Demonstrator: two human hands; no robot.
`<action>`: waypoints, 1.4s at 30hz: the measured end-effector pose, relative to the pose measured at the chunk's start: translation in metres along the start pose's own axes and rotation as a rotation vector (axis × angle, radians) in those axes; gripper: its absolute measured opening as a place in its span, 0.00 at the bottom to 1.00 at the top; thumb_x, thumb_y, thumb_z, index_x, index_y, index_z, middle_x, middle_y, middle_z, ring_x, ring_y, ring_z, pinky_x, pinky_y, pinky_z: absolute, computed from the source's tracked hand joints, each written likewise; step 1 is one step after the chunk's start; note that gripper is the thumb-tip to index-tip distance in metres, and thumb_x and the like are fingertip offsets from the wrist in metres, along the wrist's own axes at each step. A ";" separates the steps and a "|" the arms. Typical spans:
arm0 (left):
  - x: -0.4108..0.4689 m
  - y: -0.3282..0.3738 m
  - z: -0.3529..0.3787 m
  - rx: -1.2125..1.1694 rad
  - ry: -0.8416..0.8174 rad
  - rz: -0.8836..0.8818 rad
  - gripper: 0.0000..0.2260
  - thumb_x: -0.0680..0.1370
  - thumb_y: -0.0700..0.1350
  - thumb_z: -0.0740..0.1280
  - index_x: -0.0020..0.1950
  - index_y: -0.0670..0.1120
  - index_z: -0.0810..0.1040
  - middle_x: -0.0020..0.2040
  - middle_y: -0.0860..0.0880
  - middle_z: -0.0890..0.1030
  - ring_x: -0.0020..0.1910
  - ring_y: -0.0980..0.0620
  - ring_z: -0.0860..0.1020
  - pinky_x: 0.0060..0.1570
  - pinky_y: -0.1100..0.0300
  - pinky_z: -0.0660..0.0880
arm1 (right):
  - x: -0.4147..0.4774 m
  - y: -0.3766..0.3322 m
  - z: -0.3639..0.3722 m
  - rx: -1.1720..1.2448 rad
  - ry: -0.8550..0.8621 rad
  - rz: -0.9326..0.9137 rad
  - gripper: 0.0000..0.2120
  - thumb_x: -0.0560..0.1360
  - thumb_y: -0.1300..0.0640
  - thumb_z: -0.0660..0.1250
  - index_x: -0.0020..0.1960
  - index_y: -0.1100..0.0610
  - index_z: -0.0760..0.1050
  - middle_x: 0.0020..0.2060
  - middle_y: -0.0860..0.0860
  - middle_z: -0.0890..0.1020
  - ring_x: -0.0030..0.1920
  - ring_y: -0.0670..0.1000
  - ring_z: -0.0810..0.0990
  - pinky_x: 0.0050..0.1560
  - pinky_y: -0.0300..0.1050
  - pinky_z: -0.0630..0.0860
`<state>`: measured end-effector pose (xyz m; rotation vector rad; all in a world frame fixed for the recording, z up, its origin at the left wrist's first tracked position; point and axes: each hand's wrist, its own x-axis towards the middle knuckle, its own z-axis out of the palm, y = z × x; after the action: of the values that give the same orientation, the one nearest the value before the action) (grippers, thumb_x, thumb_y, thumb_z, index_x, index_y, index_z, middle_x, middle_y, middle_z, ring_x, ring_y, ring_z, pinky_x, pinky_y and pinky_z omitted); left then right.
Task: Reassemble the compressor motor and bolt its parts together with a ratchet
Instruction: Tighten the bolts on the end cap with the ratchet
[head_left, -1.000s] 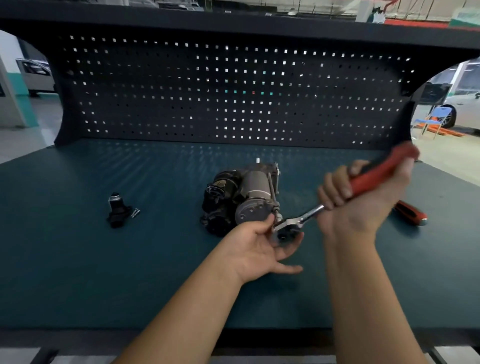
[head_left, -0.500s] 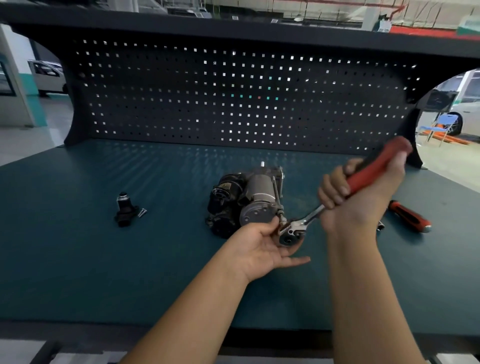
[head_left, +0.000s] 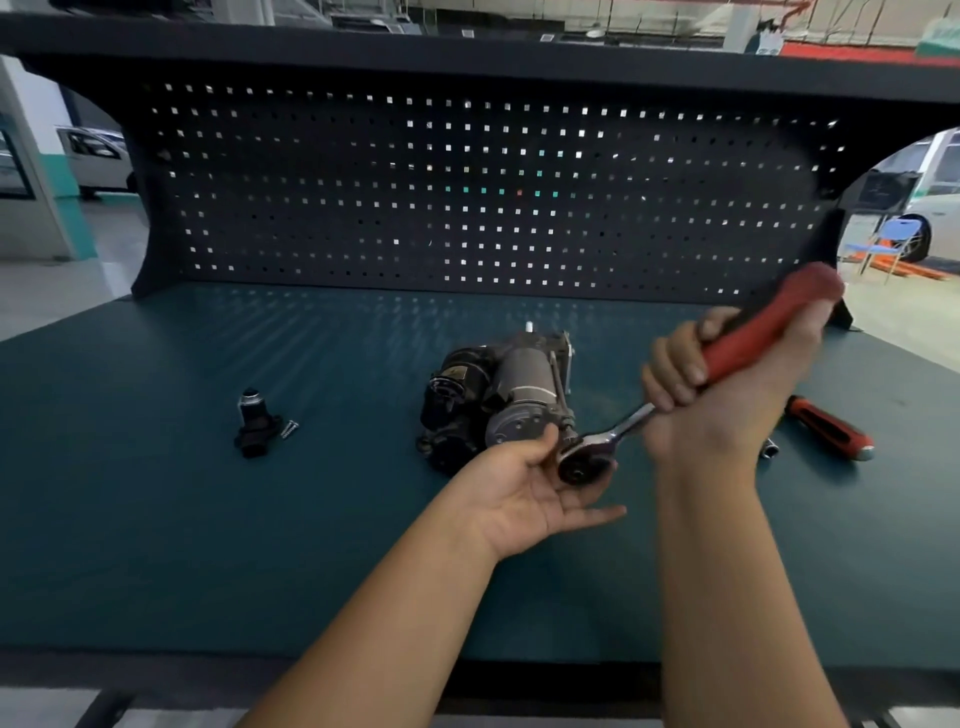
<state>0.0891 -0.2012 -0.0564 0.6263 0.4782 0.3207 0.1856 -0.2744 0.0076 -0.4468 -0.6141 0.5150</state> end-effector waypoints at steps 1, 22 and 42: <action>0.001 0.000 -0.001 -0.003 -0.004 -0.001 0.13 0.81 0.43 0.58 0.44 0.37 0.77 0.37 0.39 0.82 0.34 0.42 0.83 0.51 0.35 0.69 | 0.002 0.000 -0.001 0.020 -0.037 0.010 0.29 0.78 0.35 0.46 0.32 0.55 0.67 0.19 0.46 0.62 0.18 0.45 0.56 0.19 0.33 0.54; 0.007 0.000 0.002 0.113 -0.096 -0.037 0.16 0.82 0.46 0.54 0.49 0.38 0.77 0.42 0.39 0.83 0.40 0.42 0.83 0.49 0.43 0.74 | 0.006 0.011 0.011 -0.236 -0.062 0.023 0.25 0.77 0.36 0.52 0.33 0.54 0.69 0.20 0.45 0.66 0.18 0.45 0.60 0.18 0.33 0.57; 0.005 0.005 0.014 0.203 0.001 -0.081 0.13 0.82 0.43 0.54 0.45 0.43 0.76 0.36 0.45 0.83 0.38 0.46 0.81 0.47 0.44 0.73 | 0.008 0.015 0.022 -0.460 -0.191 0.086 0.22 0.69 0.35 0.57 0.31 0.54 0.69 0.19 0.45 0.67 0.17 0.46 0.61 0.19 0.33 0.57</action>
<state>0.0997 -0.2017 -0.0449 0.8012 0.5401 0.1967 0.1722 -0.2533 0.0191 -0.8686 -0.9059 0.5010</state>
